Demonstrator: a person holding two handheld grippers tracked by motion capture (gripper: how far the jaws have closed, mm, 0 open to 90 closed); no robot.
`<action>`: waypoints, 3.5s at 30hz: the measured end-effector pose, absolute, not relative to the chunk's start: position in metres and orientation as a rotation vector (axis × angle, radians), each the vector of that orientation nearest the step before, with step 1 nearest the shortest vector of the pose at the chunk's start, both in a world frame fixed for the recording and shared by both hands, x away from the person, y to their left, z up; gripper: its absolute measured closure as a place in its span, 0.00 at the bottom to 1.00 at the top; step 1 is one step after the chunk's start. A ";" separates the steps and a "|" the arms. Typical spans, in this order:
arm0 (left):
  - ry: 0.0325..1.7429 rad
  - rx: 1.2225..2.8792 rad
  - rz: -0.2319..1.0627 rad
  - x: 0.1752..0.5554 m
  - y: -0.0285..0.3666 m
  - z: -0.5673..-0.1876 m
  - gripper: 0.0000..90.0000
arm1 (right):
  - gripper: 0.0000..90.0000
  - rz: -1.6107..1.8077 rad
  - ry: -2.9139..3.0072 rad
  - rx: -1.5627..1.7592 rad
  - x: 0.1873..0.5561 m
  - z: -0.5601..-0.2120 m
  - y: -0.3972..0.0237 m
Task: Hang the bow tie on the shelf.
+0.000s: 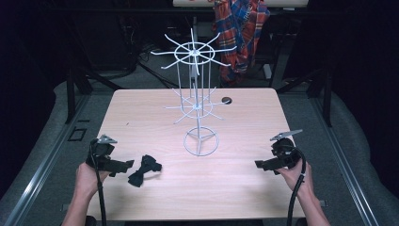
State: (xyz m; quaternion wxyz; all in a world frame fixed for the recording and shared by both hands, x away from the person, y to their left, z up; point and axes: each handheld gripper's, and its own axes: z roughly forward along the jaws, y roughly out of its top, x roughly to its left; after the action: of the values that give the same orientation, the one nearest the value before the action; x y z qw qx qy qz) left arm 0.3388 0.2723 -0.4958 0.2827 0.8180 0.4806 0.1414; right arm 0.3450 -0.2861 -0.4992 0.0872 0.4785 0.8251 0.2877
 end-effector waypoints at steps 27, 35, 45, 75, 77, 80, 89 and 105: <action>1.084 2.356 0.151 0.348 0.220 -0.515 0.41 | 0.14 0.902 2.470 1.449 0.344 -0.499 -0.287; 1.058 2.454 0.154 0.345 0.213 -0.524 0.52 | 0.15 0.894 2.491 1.419 0.344 -0.497 -0.279; 1.042 2.581 0.150 0.352 0.200 -0.538 0.78 | 0.17 0.888 2.475 1.468 0.342 -0.500 -0.287; 1.198 2.148 0.187 0.349 0.231 -0.501 0.99 | 0.18 0.883 2.453 1.495 0.342 -0.501 -0.290; 1.196 2.148 0.190 0.349 0.231 -0.500 0.99 | 0.18 0.882 2.455 1.495 0.343 -0.502 -0.291; 1.199 2.147 0.197 0.349 0.231 -0.499 0.99 | 0.18 0.879 2.459 1.500 0.343 -0.502 -0.291; 1.214 2.121 0.224 0.349 0.234 -0.494 0.99 | 0.18 0.882 2.459 1.507 0.343 -0.502 -0.292; 1.207 2.078 0.269 0.355 0.234 -0.481 0.99 | 0.18 0.919 2.460 1.538 0.346 -0.505 -0.295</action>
State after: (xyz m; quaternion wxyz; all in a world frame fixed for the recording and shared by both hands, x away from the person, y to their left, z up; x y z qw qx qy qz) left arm 0.3546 0.2339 -0.4813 0.3540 0.8036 0.4670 0.1039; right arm 0.3456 -0.2950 -0.5052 0.0494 0.5048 0.8073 0.3015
